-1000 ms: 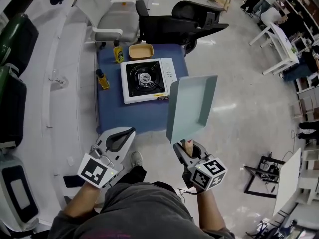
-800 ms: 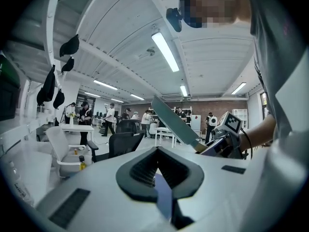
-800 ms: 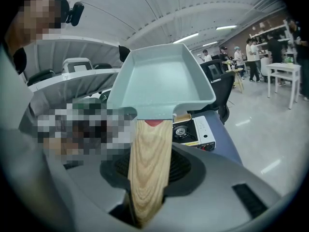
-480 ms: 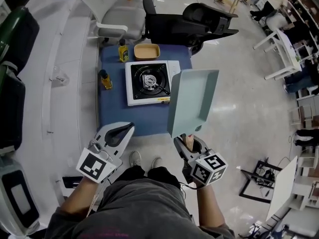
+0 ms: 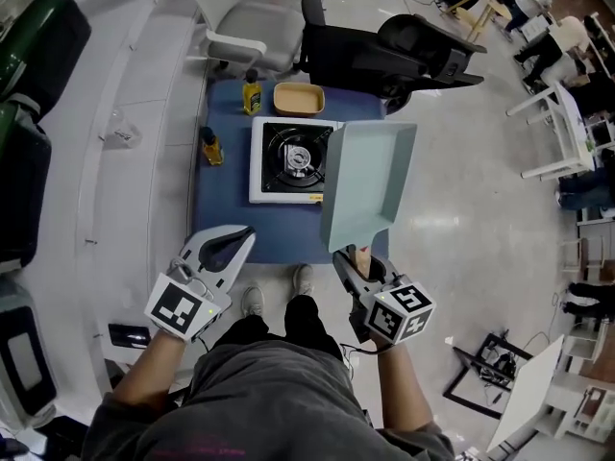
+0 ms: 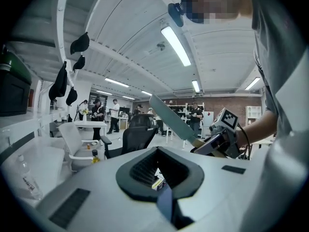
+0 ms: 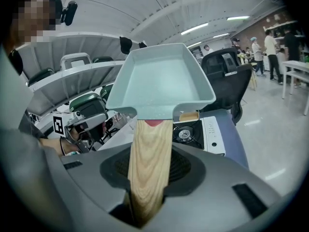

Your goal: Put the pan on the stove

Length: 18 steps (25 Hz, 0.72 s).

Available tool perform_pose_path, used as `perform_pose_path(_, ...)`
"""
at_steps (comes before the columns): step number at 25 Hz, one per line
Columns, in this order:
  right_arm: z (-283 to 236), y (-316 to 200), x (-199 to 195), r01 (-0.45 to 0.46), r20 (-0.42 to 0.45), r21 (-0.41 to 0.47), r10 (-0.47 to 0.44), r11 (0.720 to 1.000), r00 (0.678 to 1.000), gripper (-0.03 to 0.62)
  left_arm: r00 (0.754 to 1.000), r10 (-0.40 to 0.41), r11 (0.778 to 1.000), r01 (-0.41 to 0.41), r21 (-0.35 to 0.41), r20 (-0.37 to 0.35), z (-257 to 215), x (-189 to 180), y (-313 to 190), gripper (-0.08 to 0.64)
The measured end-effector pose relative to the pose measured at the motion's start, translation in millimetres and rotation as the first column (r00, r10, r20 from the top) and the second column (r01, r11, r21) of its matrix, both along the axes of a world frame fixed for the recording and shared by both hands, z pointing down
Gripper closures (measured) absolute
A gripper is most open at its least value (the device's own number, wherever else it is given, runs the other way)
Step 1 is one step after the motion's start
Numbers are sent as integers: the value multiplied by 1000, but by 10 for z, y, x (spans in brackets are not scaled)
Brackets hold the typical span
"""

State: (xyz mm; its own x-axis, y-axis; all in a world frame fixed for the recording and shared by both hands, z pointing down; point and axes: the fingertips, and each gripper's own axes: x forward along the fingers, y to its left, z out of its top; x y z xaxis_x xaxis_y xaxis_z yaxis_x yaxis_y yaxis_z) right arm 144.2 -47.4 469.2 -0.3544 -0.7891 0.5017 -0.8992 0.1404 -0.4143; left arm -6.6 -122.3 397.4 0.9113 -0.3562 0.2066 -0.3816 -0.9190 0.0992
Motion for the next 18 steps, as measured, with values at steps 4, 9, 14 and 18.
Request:
perform_pose_path(4, 124, -197, 116, 65, 6, -21, -65, 998, 998, 462, 997, -65, 998, 65, 2, 31, 92, 77, -115, 558)
perform_pose_path(9, 345, -437, 257, 137, 25, -65, -136, 988, 990, 462, 988, -148, 989, 149, -14, 45, 212, 207, -238, 558)
perform_pose_path(14, 592, -685, 398, 207, 26, -116, -205, 972, 978, 462, 973, -216, 975, 219, -25, 84, 347, 321, -309, 558)
perform_pose_path(18, 819, -845, 451, 252, 8, -174, -254, 952, 967, 462, 958, -272, 960, 277, -41, 89, 421, 351, -298, 558)
